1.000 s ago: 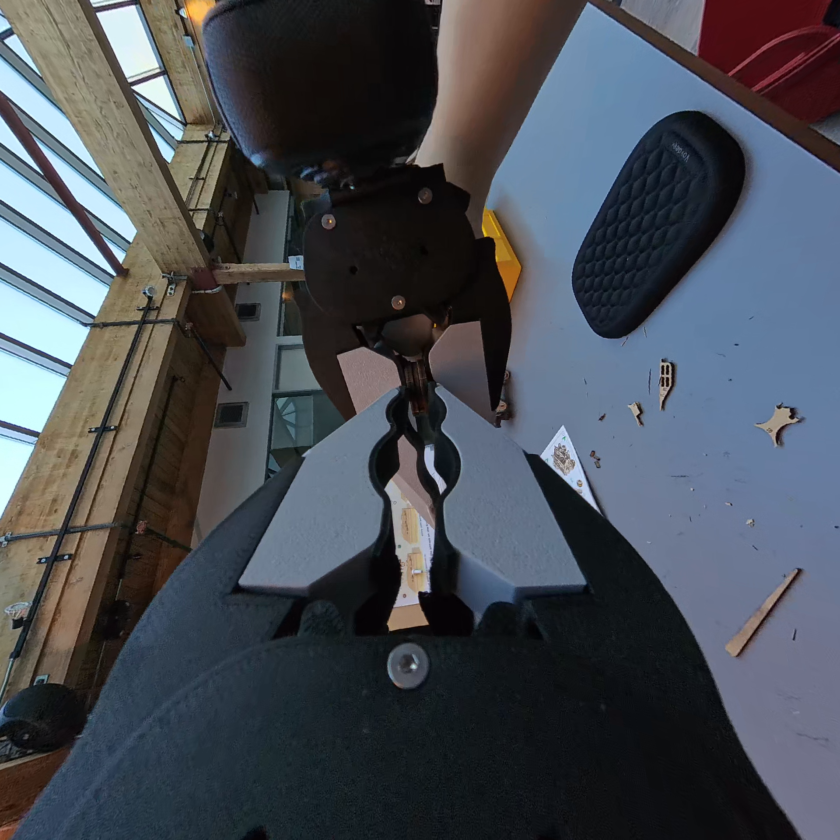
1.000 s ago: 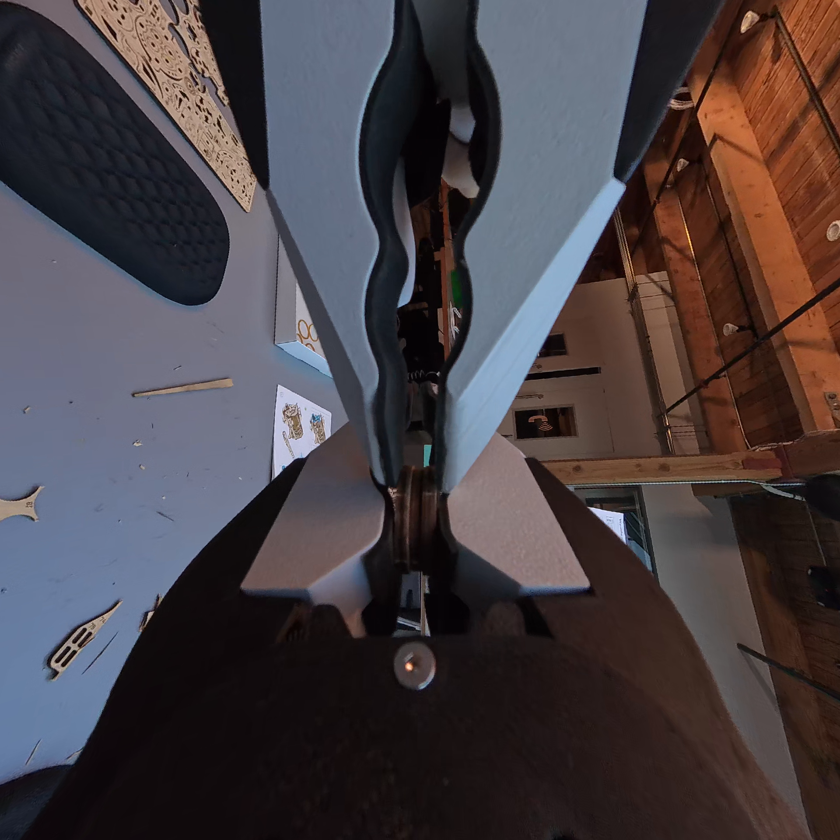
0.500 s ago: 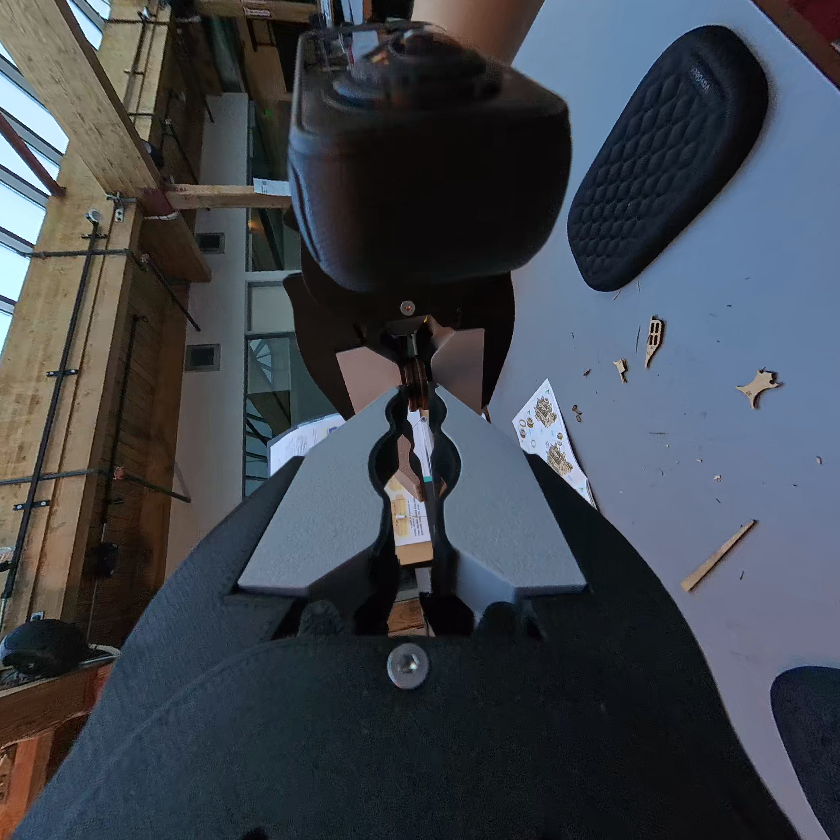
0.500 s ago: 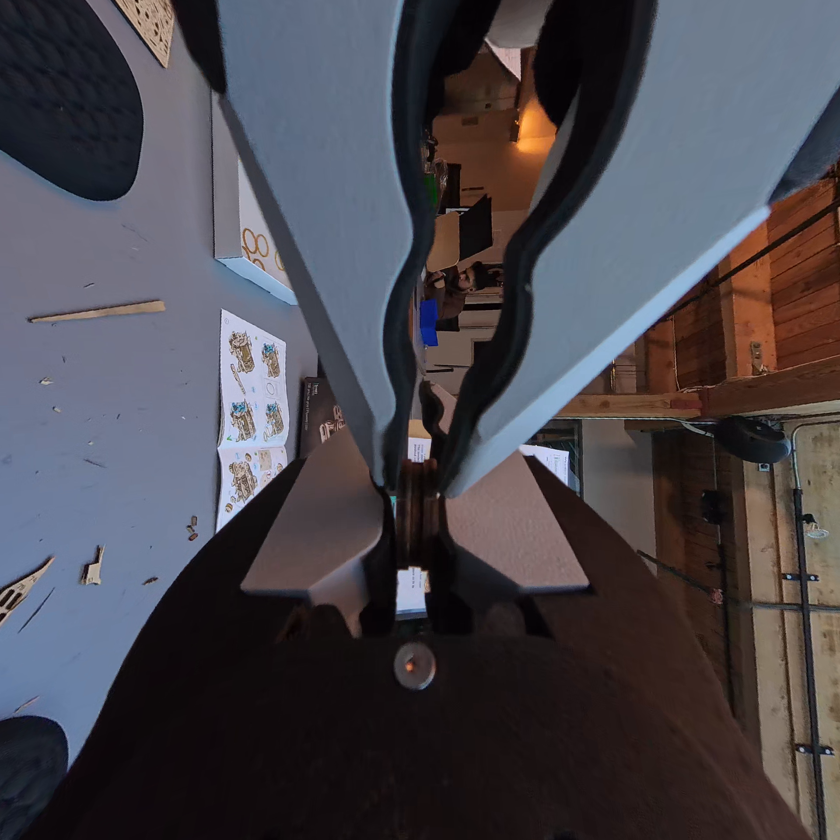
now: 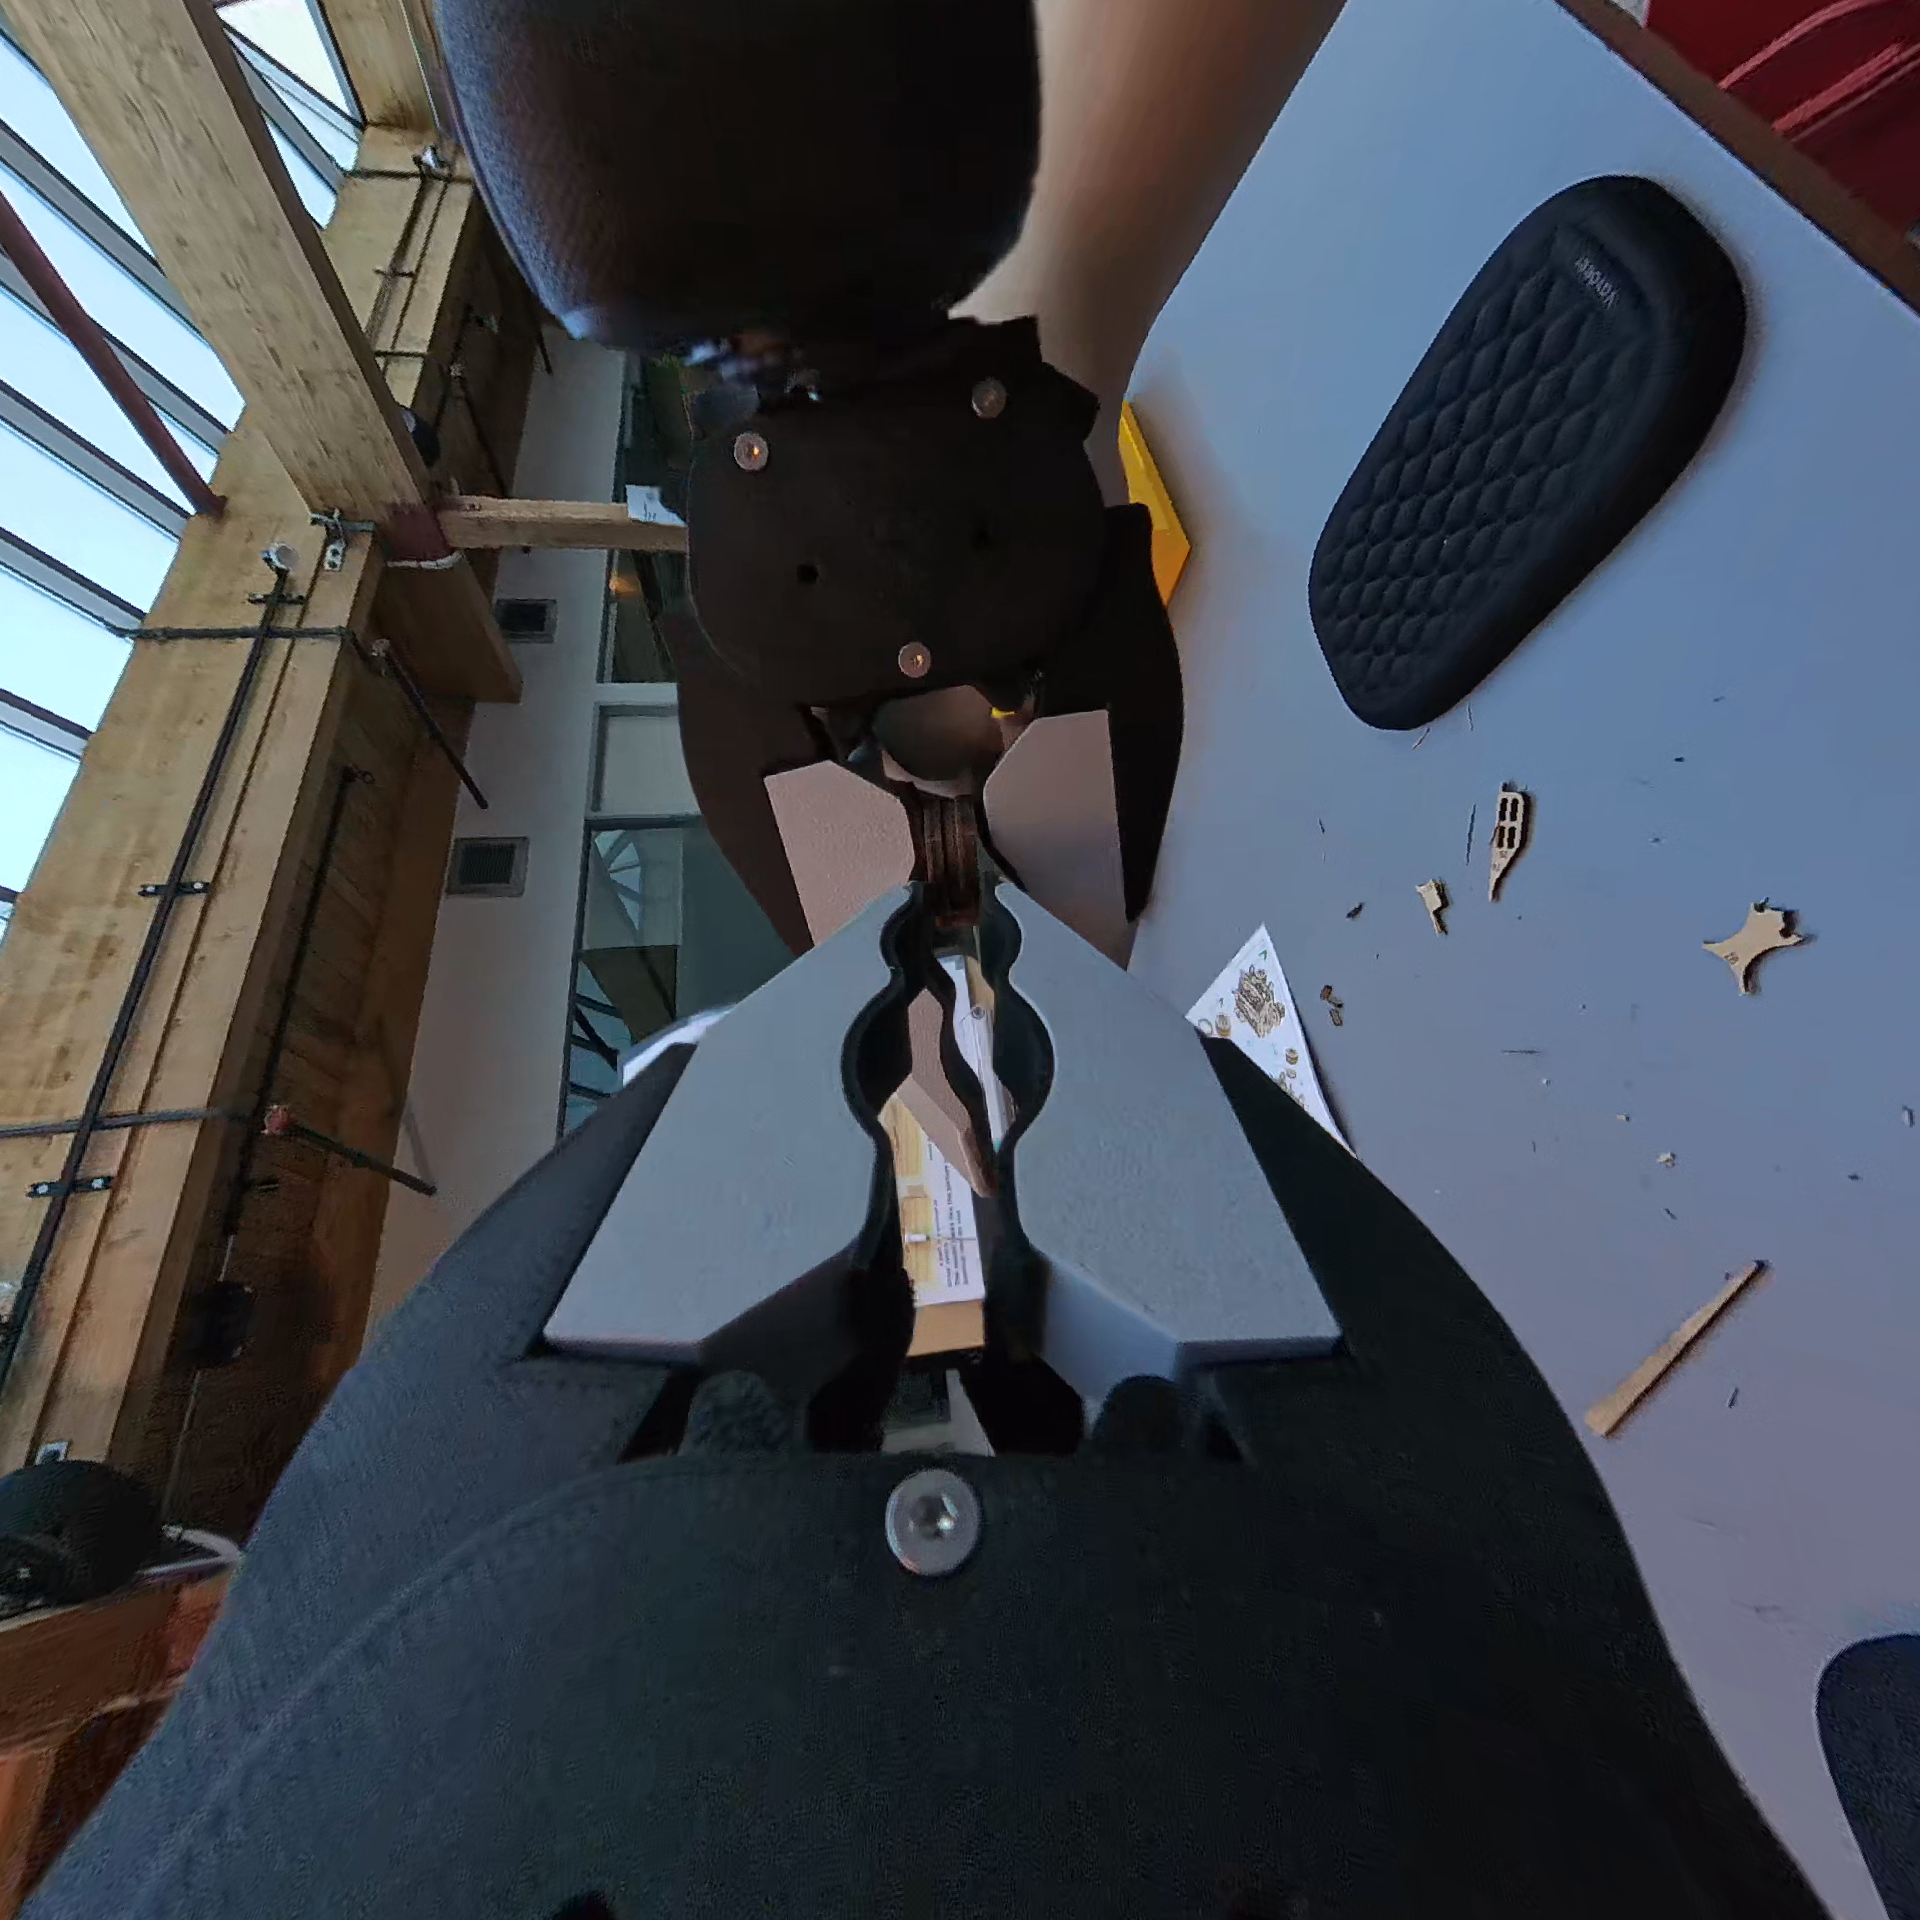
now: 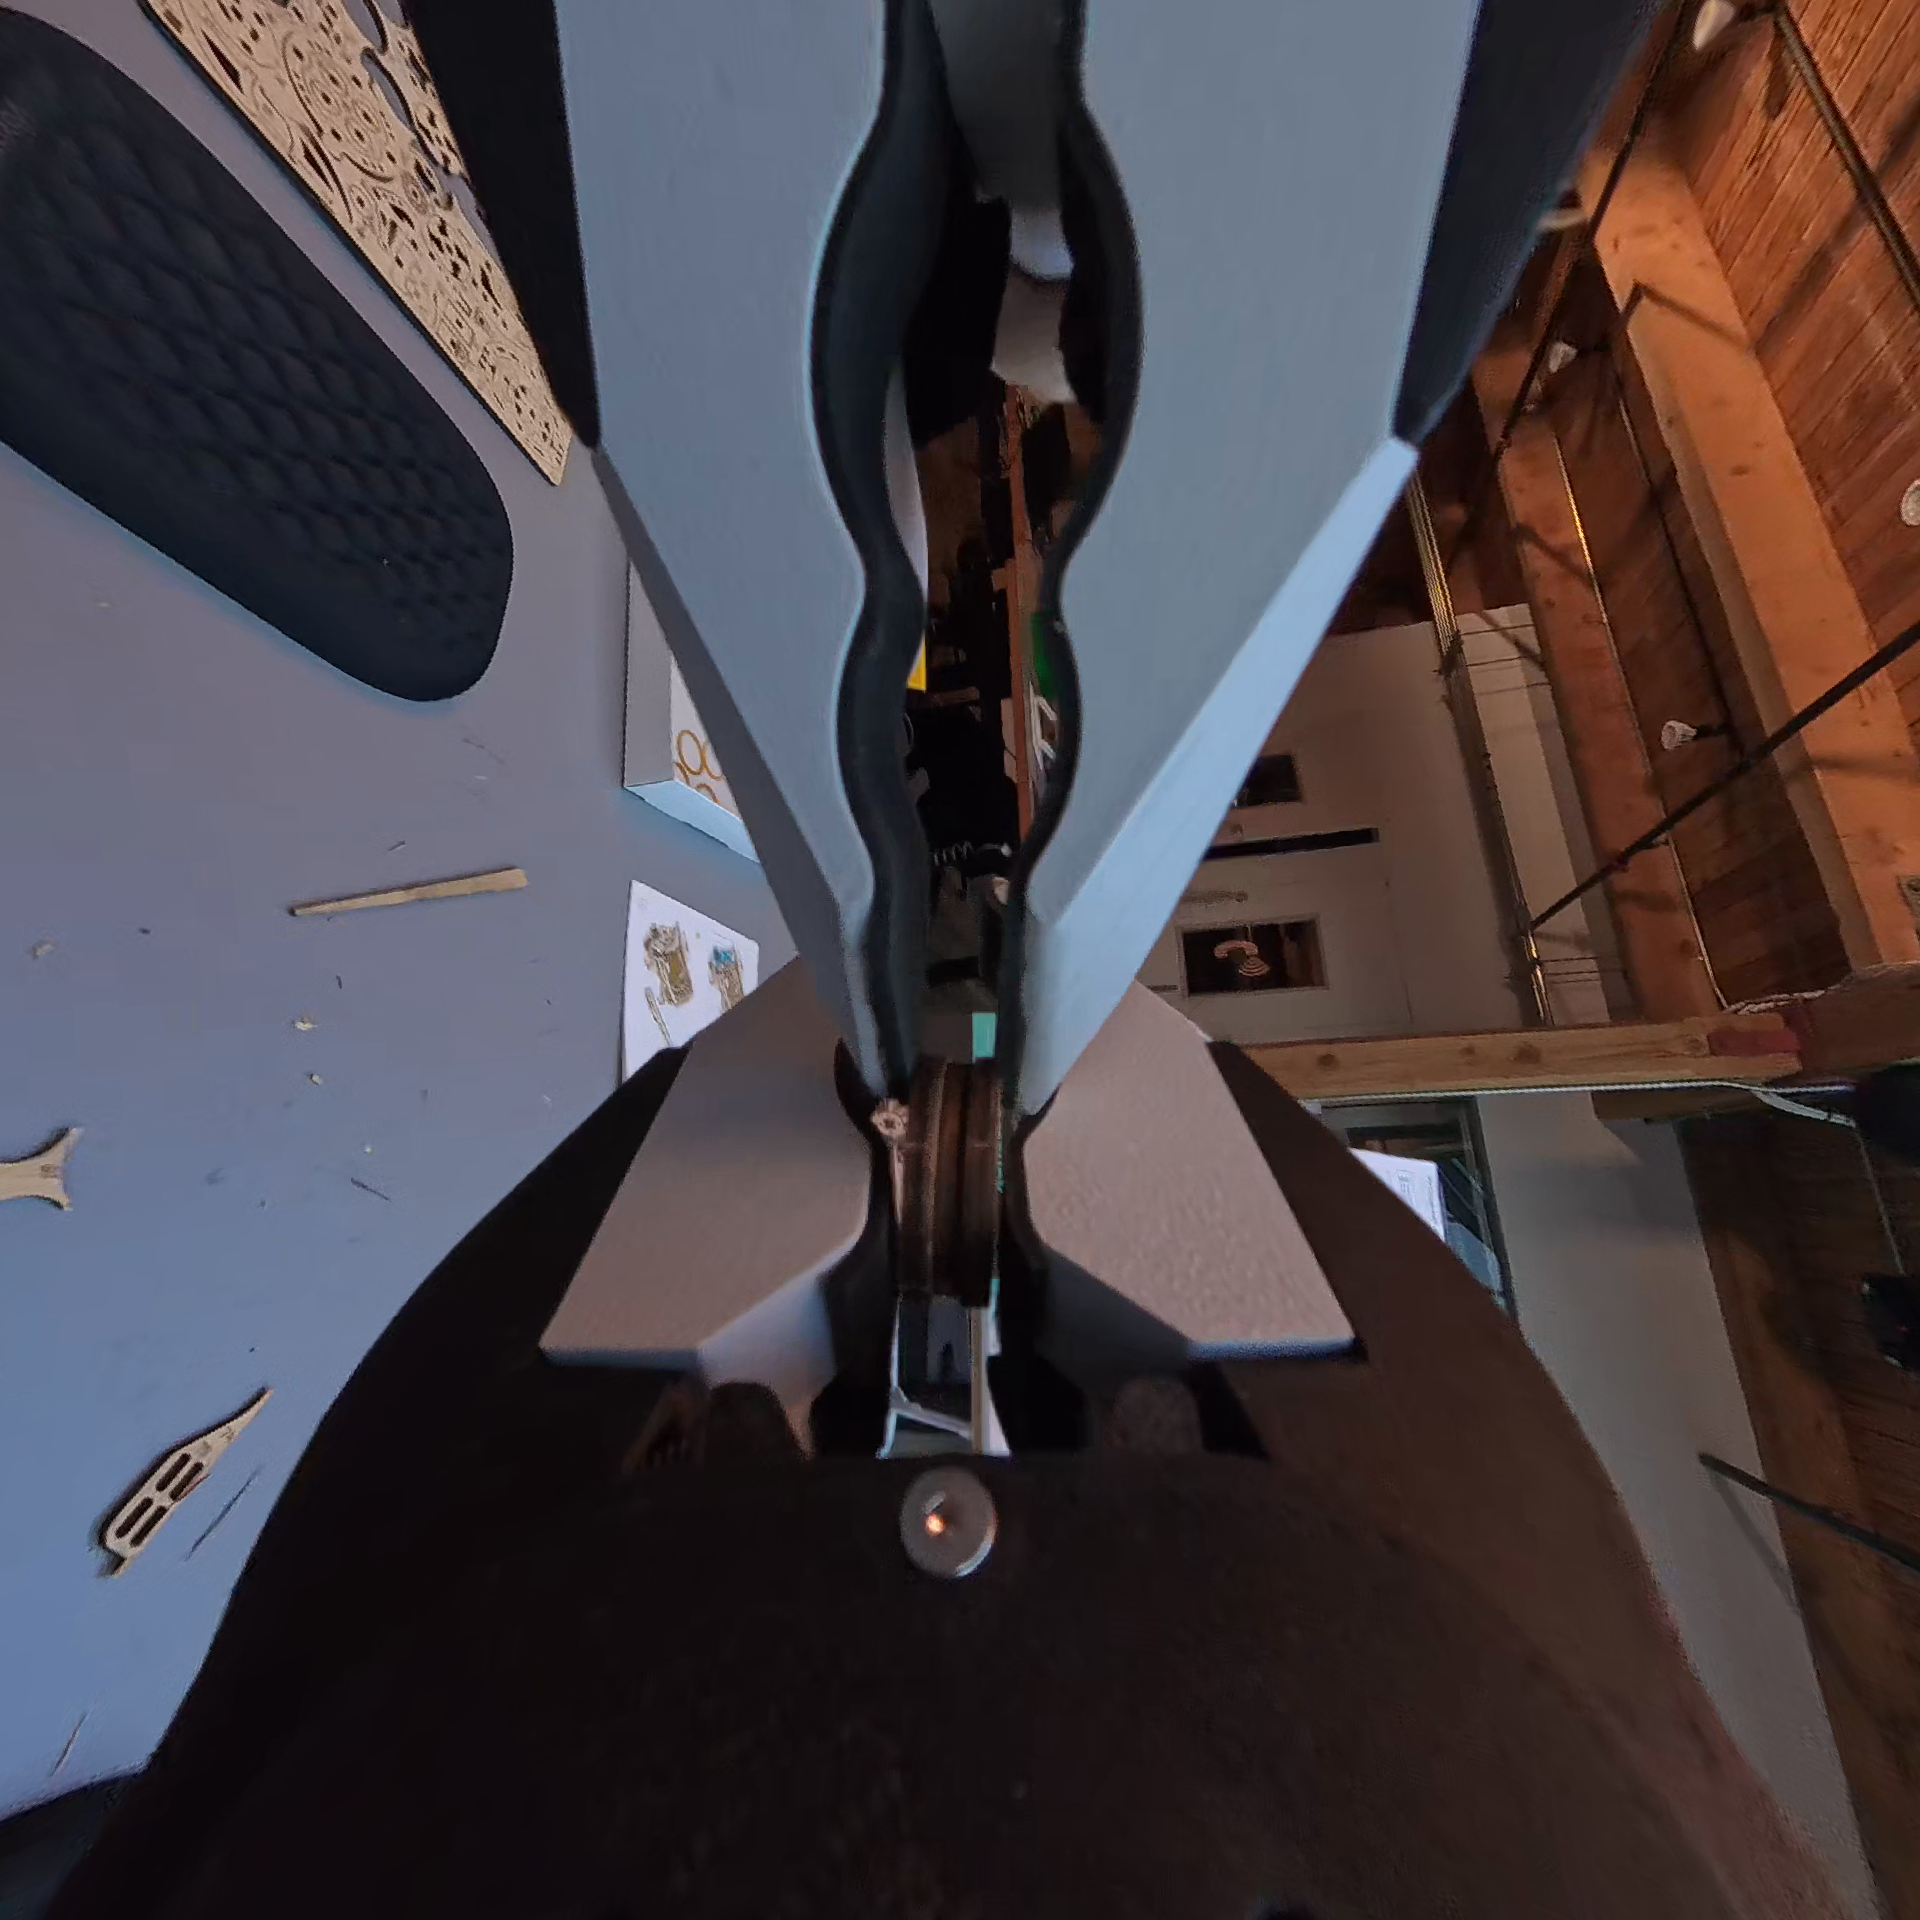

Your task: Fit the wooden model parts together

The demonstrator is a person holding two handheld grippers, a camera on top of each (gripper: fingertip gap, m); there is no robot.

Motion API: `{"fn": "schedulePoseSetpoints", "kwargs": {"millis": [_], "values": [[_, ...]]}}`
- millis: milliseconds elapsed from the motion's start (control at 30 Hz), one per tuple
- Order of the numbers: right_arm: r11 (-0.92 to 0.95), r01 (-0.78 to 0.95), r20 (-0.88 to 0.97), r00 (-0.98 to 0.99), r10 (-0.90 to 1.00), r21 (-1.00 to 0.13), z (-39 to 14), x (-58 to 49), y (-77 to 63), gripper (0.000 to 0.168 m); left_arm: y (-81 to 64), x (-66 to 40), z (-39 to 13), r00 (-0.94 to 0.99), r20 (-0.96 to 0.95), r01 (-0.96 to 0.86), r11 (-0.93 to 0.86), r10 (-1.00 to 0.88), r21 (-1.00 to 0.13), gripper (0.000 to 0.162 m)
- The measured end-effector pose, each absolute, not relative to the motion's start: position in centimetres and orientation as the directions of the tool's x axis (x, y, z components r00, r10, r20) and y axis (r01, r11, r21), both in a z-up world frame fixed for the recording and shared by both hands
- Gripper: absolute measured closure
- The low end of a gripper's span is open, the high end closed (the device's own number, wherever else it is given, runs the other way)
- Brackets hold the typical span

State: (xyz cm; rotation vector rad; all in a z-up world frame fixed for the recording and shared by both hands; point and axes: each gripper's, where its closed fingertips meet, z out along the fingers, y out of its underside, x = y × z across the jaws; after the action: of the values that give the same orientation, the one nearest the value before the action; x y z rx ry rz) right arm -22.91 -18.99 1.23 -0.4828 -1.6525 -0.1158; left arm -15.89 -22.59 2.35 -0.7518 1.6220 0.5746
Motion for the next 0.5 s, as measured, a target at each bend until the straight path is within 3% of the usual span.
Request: {"fn": "schedulePoseSetpoints", "kwargs": {"millis": [167,233,500], "values": [[0.809,0.584,0.992,-0.044,0.115,-0.068,1.3,-22.6,-15.8,0.151,-21.0,-16.7,2.1,-0.125,-0.979,-0.843,0.537,-0.164,0.018,0.156],[0.792,0.603,0.99,-0.03,0.135,-0.09,1.1,-22.6,-15.3,0.163,-21.1,-16.5,1.9,-0.124,-0.975,-0.844,0.536,-0.184,0.006,0.155],[0.835,0.514,0.973,-0.006,0.232,-0.196,1.2,-22.8,-16.9,0.164,-21.4,-16.7,2.2,-0.093,-0.981,-0.814,0.581,-0.171,-0.024,0.151]]}}
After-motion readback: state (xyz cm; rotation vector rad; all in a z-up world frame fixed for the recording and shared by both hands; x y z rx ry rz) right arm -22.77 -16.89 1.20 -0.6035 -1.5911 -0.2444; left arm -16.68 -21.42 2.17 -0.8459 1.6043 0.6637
